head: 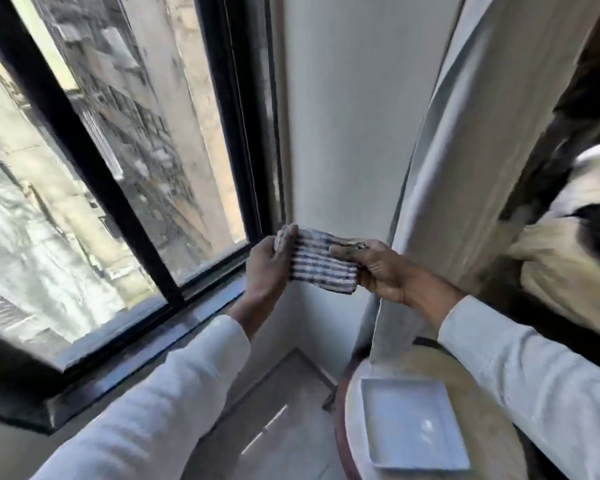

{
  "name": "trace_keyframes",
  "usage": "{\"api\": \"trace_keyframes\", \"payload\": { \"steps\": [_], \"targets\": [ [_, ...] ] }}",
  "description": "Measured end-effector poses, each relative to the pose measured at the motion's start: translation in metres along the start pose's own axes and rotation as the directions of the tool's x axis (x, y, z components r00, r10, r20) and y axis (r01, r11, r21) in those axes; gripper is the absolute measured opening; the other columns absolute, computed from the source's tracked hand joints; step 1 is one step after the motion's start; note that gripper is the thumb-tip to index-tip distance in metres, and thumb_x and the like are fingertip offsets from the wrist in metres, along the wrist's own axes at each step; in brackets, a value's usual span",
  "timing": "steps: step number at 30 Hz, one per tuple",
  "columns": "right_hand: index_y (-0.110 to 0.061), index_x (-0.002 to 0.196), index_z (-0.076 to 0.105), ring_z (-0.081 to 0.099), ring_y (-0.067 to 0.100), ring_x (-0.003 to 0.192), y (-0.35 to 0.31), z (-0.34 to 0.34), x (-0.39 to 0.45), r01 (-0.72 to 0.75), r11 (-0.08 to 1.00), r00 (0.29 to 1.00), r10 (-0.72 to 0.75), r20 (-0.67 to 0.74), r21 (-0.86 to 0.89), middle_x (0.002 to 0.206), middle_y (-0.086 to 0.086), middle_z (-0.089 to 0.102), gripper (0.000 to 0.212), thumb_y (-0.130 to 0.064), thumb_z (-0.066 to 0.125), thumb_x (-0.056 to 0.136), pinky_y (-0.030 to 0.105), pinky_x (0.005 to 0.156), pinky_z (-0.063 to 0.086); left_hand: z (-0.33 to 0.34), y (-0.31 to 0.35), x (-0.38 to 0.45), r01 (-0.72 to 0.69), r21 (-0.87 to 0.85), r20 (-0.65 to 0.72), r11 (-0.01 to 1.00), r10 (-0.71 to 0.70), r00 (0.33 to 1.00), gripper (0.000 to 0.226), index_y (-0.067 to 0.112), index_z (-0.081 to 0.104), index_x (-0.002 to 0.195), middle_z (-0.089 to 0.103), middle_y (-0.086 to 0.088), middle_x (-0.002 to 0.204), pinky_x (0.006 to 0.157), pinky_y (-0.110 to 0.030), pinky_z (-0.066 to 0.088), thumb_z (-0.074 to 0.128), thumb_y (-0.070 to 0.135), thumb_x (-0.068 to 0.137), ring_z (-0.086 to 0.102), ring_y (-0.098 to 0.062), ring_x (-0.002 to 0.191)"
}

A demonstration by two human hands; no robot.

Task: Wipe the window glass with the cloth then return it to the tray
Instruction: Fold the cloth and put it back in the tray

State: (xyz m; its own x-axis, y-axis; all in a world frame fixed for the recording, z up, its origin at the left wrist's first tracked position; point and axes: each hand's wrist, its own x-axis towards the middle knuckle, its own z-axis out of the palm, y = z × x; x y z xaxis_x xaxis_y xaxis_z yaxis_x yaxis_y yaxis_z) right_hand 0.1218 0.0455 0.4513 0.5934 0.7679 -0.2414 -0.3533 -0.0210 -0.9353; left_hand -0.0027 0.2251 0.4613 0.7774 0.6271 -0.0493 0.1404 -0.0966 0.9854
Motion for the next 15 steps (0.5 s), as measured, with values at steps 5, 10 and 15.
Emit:
{"api": "trace_keyframes", "payload": {
  "steps": [5,10,15],
  "targets": [
    [0.010,0.150,0.066,0.076,0.035,0.116,0.132,-0.088,-0.061,-0.144,0.982,0.968,0.166,-0.187,0.122,0.156,0.034,0.065,0.042,-0.005,0.067,0.110,0.041,0.098,0.071,0.091,-0.145,-0.048,0.217,0.138,0.034,0.966,-0.224,0.974,0.097,0.006,0.078,0.091,0.082,-0.009,0.081,0.082,-0.051,0.063,0.058,0.101,0.078,0.065,-0.013,0.072],
    [0.007,0.127,0.074,0.071,0.036,0.117,0.261,-0.174,-0.104,-0.278,0.946,0.868,0.322,-0.378,0.167,0.135,0.030,0.072,0.023,0.005,0.073,0.105,0.047,0.101,0.066,0.168,-0.268,-0.103,0.456,0.160,0.117,0.875,-0.476,0.872,0.075,0.006,0.080,0.086,0.082,-0.005,0.077,0.076,-0.043,0.062,0.075,0.081,0.084,0.067,-0.014,0.073],
    [-0.007,0.107,0.079,0.075,0.034,0.111,0.373,-0.235,-0.111,-0.389,0.915,0.753,0.384,-0.535,0.110,0.141,0.036,0.075,0.016,0.008,0.077,0.102,0.047,0.109,0.058,0.227,-0.362,-0.118,0.527,0.314,0.194,0.790,-0.596,0.779,0.050,0.017,0.066,0.060,0.059,0.011,0.047,0.064,-0.028,0.049,0.088,0.047,0.094,0.055,-0.014,0.056]
  ]
}}
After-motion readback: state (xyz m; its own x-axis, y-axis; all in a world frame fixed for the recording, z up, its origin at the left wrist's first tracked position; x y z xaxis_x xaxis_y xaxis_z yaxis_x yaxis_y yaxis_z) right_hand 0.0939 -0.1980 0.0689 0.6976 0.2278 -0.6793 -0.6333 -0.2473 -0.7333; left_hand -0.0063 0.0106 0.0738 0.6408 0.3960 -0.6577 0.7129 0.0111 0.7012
